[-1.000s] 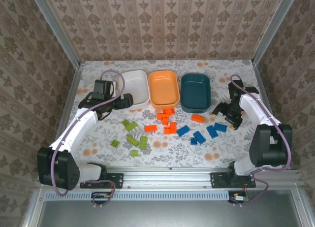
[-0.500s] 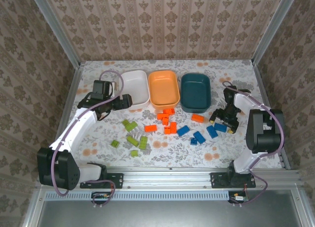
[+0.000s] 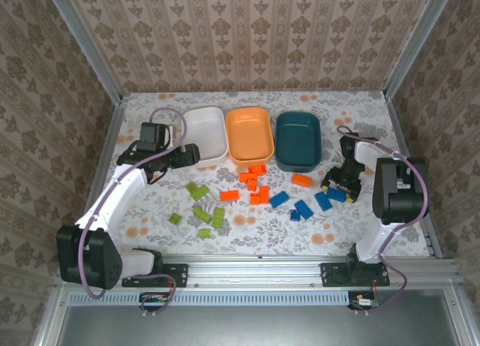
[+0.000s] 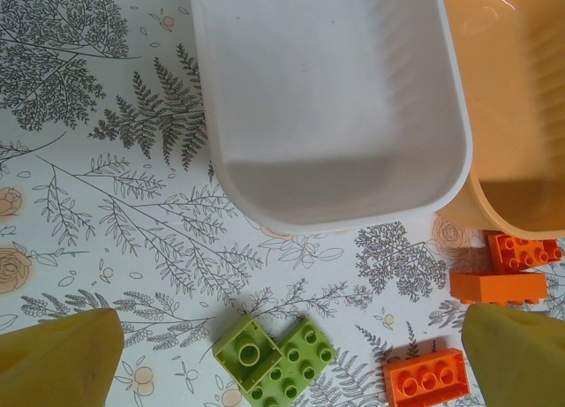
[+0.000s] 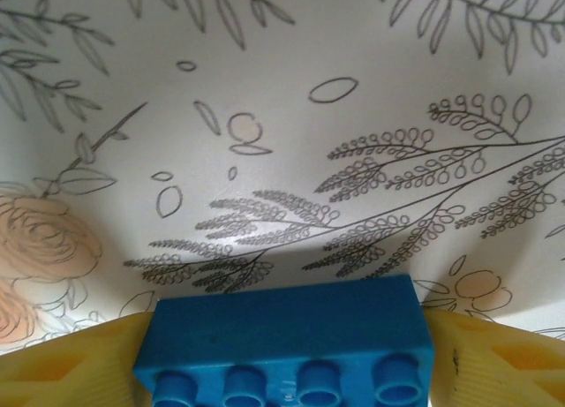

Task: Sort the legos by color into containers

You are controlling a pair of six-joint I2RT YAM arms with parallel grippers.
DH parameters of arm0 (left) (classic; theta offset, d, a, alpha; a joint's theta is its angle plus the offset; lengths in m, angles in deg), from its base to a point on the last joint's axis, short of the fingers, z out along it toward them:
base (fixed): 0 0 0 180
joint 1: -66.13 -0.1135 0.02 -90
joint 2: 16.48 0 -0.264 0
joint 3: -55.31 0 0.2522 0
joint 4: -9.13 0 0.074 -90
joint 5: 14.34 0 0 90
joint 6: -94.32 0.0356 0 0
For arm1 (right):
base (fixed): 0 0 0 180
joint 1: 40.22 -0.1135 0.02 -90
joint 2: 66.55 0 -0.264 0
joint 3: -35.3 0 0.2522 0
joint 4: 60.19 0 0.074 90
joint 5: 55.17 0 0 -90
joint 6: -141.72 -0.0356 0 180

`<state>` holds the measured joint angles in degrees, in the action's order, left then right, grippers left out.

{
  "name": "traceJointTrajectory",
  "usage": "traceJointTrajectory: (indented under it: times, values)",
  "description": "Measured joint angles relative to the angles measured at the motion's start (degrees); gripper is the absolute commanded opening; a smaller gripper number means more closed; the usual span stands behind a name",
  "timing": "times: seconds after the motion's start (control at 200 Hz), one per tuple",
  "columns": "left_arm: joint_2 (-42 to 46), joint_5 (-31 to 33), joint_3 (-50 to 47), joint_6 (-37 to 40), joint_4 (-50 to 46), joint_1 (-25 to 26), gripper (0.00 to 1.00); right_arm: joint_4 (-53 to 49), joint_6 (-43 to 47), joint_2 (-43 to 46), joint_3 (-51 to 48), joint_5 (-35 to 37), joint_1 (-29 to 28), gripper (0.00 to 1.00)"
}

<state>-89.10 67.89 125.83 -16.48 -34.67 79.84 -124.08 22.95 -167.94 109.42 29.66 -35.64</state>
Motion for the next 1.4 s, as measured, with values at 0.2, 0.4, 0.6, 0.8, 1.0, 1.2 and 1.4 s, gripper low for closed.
traceJointTrajectory:
  times: [0.2,0.4,0.6,0.8,1.0,1.2,1.4]
  values:
    - [0.0,0.0,0.0,0.0,0.0,0.0,1.0,0.1,0.1,0.0,0.1,0.0,0.3,0.64]
    - [0.0,0.0,0.0,0.0,0.0,0.0,1.0,0.1,0.0,0.3,0.0,-0.8,1.2,0.57]
    - [0.0,-0.2,0.0,0.0,0.0,-0.3,1.0,0.7,-0.1,2.5,0.0,-1.3,3.6,0.57]
    - [0.0,-0.7,0.0,0.0,0.0,-0.7,1.0,-1.2,-1.7,6.9,6.1,-3.2,4.3,0.58]
    - [-0.1,-1.4,0.0,0.0,0.0,-0.7,1.0,-1.5,-5.6,8.0,16.3,-6.0,1.8,0.58]
    - [-0.1,-1.6,0.0,0.0,0.0,-1.7,1.0,-2.4,-8.2,0.5,28.7,-7.5,-5.5,0.59]
    - [1.2,-1.9,-1.0,0.0,-0.1,-3.3,1.0,-4.4,-8.4,-13.9,42.7,-7.5,-10.5,0.6]
